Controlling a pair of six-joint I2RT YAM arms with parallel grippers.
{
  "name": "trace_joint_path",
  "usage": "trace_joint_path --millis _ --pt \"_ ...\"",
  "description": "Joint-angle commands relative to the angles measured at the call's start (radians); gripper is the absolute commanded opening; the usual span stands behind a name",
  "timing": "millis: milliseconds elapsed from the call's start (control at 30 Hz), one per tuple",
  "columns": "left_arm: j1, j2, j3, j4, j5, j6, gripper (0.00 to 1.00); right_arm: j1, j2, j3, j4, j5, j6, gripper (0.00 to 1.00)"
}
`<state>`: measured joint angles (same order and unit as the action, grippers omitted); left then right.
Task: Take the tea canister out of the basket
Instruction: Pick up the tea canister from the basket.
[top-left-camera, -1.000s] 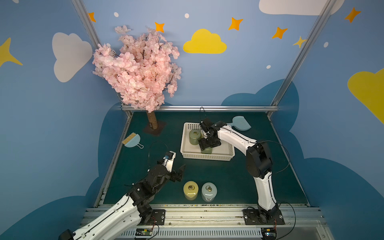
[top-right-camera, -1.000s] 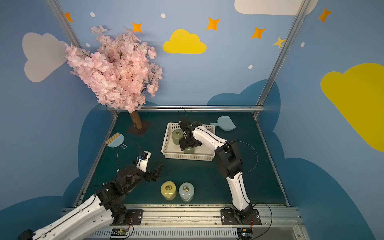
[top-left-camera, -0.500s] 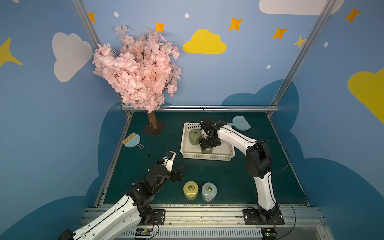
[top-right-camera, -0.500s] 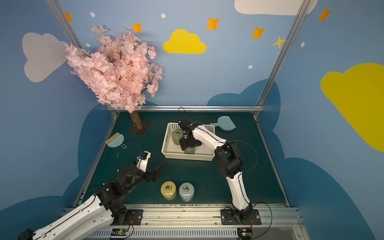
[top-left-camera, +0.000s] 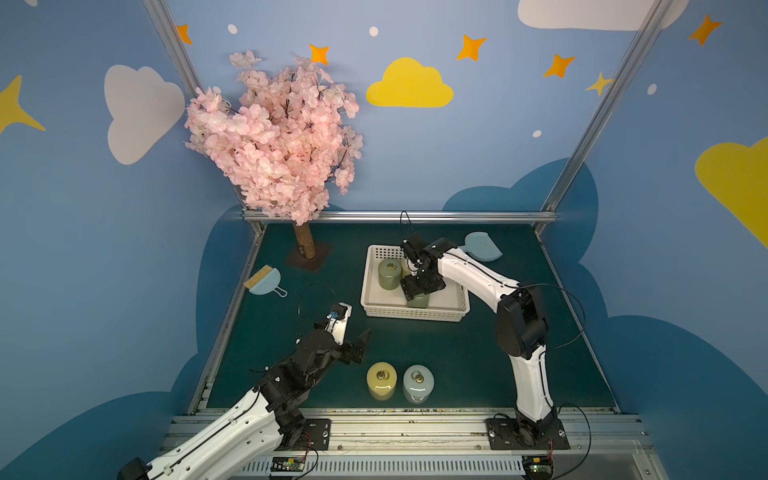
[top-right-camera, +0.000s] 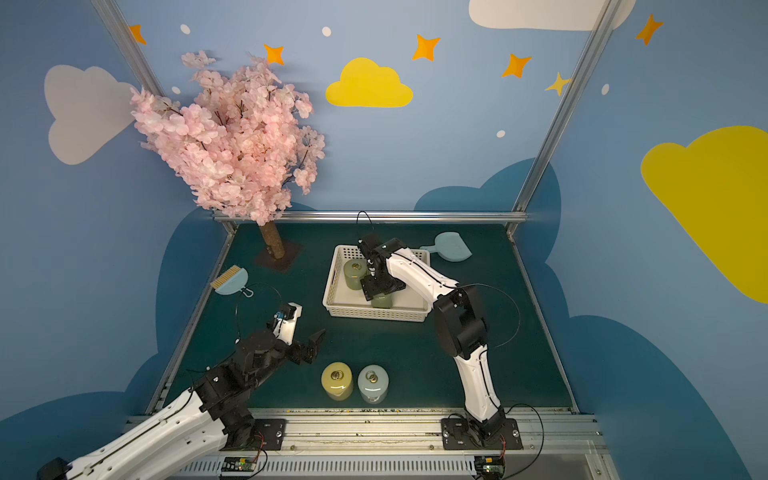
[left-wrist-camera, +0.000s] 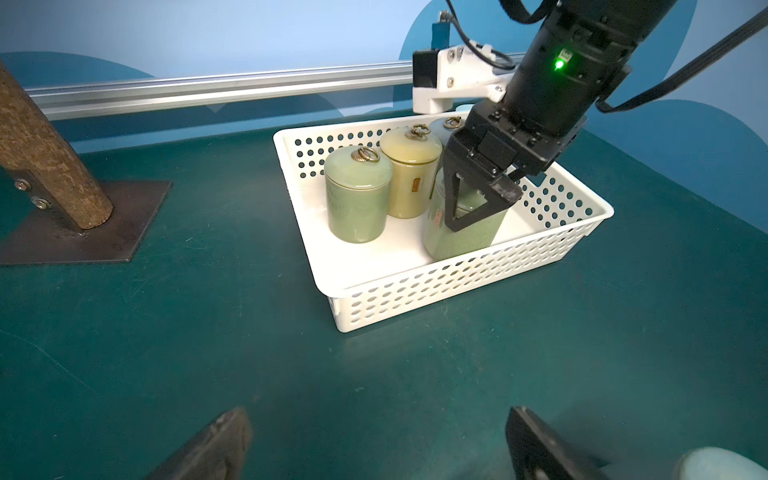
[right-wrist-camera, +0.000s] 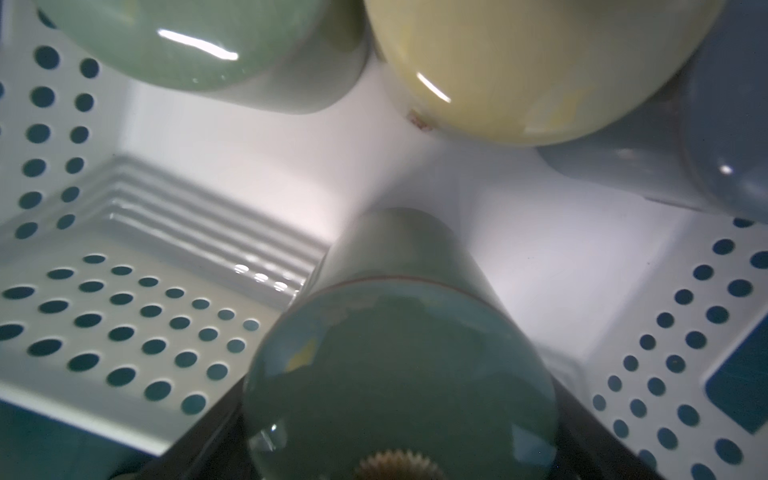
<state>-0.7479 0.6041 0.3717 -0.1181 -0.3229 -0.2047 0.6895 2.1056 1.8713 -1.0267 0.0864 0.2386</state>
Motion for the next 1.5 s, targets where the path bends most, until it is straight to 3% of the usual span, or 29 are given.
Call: trace_joint_path --millis 0,667,1467 --pt "0.003 -0.003 -0.008 0.014 -0.011 0.016 1.0 0.008 -0.1 0.05 -0.025 0.022 -0.01 0.66" --pt "0.003 -0.018 -0.013 0.012 -0.013 0.016 1.0 0.053 -0.259 -0.02 -0.051 0.053 -0.001 0.65" --pt "0.003 -0.052 -0.031 0.028 -0.013 0.025 1.0 0.125 -0.588 -0.419 0.019 0.087 0.121 0.65"
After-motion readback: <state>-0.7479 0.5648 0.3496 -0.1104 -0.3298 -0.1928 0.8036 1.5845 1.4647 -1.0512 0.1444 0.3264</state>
